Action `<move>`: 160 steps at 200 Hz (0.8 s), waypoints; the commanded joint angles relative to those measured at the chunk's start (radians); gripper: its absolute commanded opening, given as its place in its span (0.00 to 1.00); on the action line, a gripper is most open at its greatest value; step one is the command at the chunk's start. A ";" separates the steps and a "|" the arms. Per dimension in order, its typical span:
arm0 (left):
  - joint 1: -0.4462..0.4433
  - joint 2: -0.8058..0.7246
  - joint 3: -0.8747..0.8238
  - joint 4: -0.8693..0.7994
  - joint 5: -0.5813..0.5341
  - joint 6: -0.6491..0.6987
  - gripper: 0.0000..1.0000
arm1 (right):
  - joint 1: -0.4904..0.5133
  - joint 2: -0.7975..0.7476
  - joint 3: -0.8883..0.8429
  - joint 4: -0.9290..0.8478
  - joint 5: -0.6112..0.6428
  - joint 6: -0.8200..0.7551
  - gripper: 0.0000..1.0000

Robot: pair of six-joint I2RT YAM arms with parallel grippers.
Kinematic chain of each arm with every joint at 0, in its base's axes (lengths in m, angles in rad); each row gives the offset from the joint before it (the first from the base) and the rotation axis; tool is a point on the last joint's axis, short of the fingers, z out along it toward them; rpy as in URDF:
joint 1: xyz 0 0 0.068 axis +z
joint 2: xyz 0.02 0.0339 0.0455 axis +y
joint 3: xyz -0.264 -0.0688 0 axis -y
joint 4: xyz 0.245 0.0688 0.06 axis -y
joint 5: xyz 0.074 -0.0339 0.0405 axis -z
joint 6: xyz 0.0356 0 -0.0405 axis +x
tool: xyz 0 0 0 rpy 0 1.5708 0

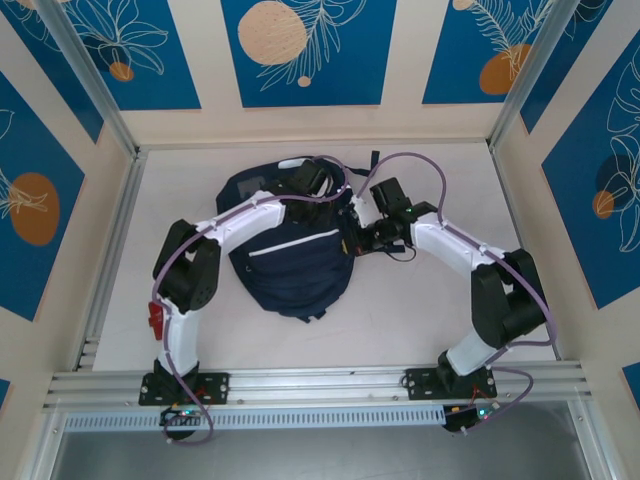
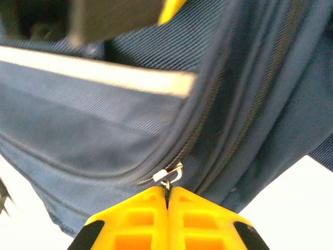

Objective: Pack the student bag
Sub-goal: Unzip the student bag at the center of the table.

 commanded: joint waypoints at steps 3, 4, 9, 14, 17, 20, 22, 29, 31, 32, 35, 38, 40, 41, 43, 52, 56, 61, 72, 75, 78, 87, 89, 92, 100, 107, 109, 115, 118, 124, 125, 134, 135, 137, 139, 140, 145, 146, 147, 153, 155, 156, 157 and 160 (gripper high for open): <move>0.007 0.060 0.024 -0.062 -0.041 -0.032 0.05 | 0.068 -0.073 -0.032 -0.073 0.039 0.035 0.00; 0.007 0.060 0.024 -0.062 -0.041 -0.033 0.05 | 0.069 -0.074 -0.035 -0.073 0.041 0.036 0.00; 0.006 0.063 0.024 -0.060 -0.040 -0.036 0.04 | 0.080 -0.084 -0.042 -0.074 0.043 0.044 0.00; 0.007 0.067 0.026 -0.059 -0.041 -0.037 0.04 | 0.092 -0.092 -0.047 -0.073 0.046 0.052 0.00; 0.007 0.069 0.025 -0.058 -0.040 -0.040 0.04 | 0.099 -0.097 -0.051 -0.072 0.049 0.060 0.00; 0.007 0.071 0.025 -0.058 -0.040 -0.041 0.04 | 0.105 -0.099 -0.054 -0.068 0.050 0.067 0.00; 0.007 0.071 0.026 -0.058 -0.040 -0.043 0.04 | 0.109 -0.101 -0.056 -0.065 0.052 0.072 0.00; 0.007 0.074 0.029 -0.057 -0.040 -0.048 0.04 | 0.126 -0.107 -0.062 -0.053 0.049 0.091 0.00; 0.007 0.074 0.028 -0.057 -0.040 -0.050 0.04 | 0.132 -0.109 -0.062 -0.049 0.047 0.097 0.00; 0.007 0.075 0.029 -0.057 -0.040 -0.051 0.04 | 0.133 -0.109 -0.063 -0.045 0.045 0.100 0.00; 0.007 0.075 0.030 -0.056 -0.039 -0.053 0.04 | 0.141 -0.111 -0.064 -0.036 0.045 0.112 0.00; 0.007 0.075 0.029 -0.053 -0.035 -0.058 0.04 | 0.149 -0.112 -0.065 -0.023 0.046 0.129 0.00; 0.007 0.075 0.029 -0.050 -0.031 -0.060 0.04 | 0.155 -0.112 -0.066 -0.013 0.045 0.139 0.00; 0.007 0.075 0.030 -0.049 -0.029 -0.060 0.04 | 0.158 -0.113 -0.066 -0.007 0.044 0.145 0.00; 0.008 0.075 0.029 -0.047 -0.023 -0.065 0.03 | 0.163 -0.113 -0.068 0.006 0.042 0.157 0.00; 0.013 0.072 0.027 -0.034 0.003 -0.085 0.04 | 0.188 -0.110 -0.075 0.067 0.012 0.203 0.00; 0.017 0.070 0.026 -0.027 0.018 -0.094 0.03 | 0.199 -0.107 -0.077 0.095 0.003 0.225 0.00; 0.021 0.066 0.023 -0.016 0.039 -0.107 0.04 | 0.217 -0.104 -0.079 0.127 0.002 0.251 0.00; 0.031 0.055 0.015 0.009 0.082 -0.138 0.04 | 0.250 -0.095 -0.087 0.205 0.003 0.308 0.00; 0.037 0.051 0.011 0.017 0.095 -0.147 0.04 | 0.260 -0.091 -0.090 0.223 0.001 0.320 0.00; 0.041 0.047 0.007 0.025 0.104 -0.155 0.04 | 0.268 -0.088 -0.092 0.240 0.006 0.331 0.00; 0.051 0.038 -0.005 0.046 0.132 -0.176 0.04 | 0.294 -0.080 -0.101 0.280 0.046 0.367 0.00; 0.054 0.035 -0.006 0.052 0.137 -0.180 0.04 | 0.298 -0.080 -0.104 0.289 0.055 0.377 0.00; 0.057 0.033 -0.008 0.056 0.146 -0.187 0.04 | 0.307 -0.078 -0.109 0.302 0.062 0.388 0.00; 0.065 0.032 -0.011 0.062 0.162 -0.200 0.04 | 0.326 -0.074 -0.124 0.342 0.076 0.413 0.00; 0.068 0.037 -0.013 0.065 0.172 -0.208 0.04 | 0.345 -0.071 -0.136 0.373 0.096 0.430 0.00; 0.069 0.039 -0.014 0.066 0.174 -0.211 0.03 | 0.351 -0.070 -0.139 0.379 0.103 0.435 0.00; 0.070 0.043 -0.013 0.071 0.181 -0.217 0.03 | 0.366 -0.064 -0.144 0.394 0.118 0.441 0.00; 0.072 0.045 -0.015 0.074 0.185 -0.219 0.03 | 0.374 -0.062 -0.145 0.401 0.124 0.443 0.00; 0.074 0.047 -0.019 0.079 0.190 -0.224 0.03 | 0.384 -0.057 -0.146 0.406 0.136 0.449 0.00; 0.075 0.048 -0.019 0.079 0.190 -0.225 0.03 | 0.386 -0.056 -0.146 0.406 0.138 0.450 0.00; 0.080 0.046 -0.022 0.085 0.194 -0.231 0.03 | 0.392 -0.054 -0.148 0.404 0.153 0.465 0.00; 0.080 0.045 -0.022 0.085 0.194 -0.232 0.03 | 0.392 -0.055 -0.148 0.405 0.154 0.467 0.00; 0.081 0.044 -0.023 0.086 0.196 -0.233 0.03 | 0.393 -0.056 -0.149 0.405 0.156 0.469 0.00; 0.082 0.042 -0.024 0.087 0.197 -0.233 0.03 | 0.393 -0.058 -0.152 0.404 0.160 0.473 0.00; 0.081 0.040 -0.024 0.088 0.198 -0.233 0.03 | 0.392 -0.059 -0.152 0.403 0.162 0.475 0.00; 0.085 0.033 -0.028 0.093 0.201 -0.236 0.03 | 0.391 -0.071 -0.161 0.404 0.174 0.484 0.00; 0.086 0.031 -0.028 0.093 0.201 -0.237 0.03 | 0.390 -0.073 -0.162 0.405 0.178 0.487 0.00; 0.086 0.030 -0.030 0.093 0.201 -0.238 0.03 | 0.390 -0.076 -0.164 0.405 0.181 0.489 0.00; 0.090 0.018 -0.031 0.097 0.205 -0.238 0.04 | 0.387 -0.095 -0.177 0.406 0.197 0.502 0.03; 0.092 0.014 -0.032 0.097 0.206 -0.238 0.04 | 0.386 -0.101 -0.180 0.407 0.201 0.505 0.04; 0.092 0.010 -0.032 0.097 0.207 -0.238 0.05 | 0.385 -0.105 -0.183 0.407 0.202 0.507 0.05; 0.093 0.008 -0.032 0.096 0.208 -0.238 0.05 | 0.384 -0.108 -0.185 0.408 0.203 0.509 0.06; 0.095 0.000 -0.032 0.096 0.210 -0.238 0.06 | 0.380 -0.118 -0.191 0.410 0.207 0.514 0.09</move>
